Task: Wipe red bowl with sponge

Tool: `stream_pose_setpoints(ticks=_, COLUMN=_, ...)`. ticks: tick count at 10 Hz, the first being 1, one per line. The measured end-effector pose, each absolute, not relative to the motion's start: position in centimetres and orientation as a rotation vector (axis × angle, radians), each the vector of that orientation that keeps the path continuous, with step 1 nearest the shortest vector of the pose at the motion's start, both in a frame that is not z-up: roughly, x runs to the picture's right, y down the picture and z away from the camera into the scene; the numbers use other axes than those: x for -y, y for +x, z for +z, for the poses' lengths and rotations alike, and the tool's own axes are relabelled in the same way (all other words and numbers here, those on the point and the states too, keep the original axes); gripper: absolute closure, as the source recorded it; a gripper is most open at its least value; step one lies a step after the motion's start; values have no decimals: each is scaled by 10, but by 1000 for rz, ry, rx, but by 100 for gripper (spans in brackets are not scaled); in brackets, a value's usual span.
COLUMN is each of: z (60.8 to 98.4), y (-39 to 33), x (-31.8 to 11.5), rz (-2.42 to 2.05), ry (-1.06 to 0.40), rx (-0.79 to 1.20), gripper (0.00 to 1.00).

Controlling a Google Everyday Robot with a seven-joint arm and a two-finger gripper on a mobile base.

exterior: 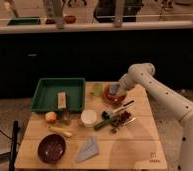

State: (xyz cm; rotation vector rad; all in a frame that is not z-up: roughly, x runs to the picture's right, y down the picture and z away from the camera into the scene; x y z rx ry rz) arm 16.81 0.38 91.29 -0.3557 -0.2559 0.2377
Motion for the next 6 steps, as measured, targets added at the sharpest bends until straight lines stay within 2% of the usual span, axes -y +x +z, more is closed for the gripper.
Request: stream_pose_setpoints(ticks=6, z=935, y=159, x=19, rz=230, ry=-329, rx=272, gripper=97)
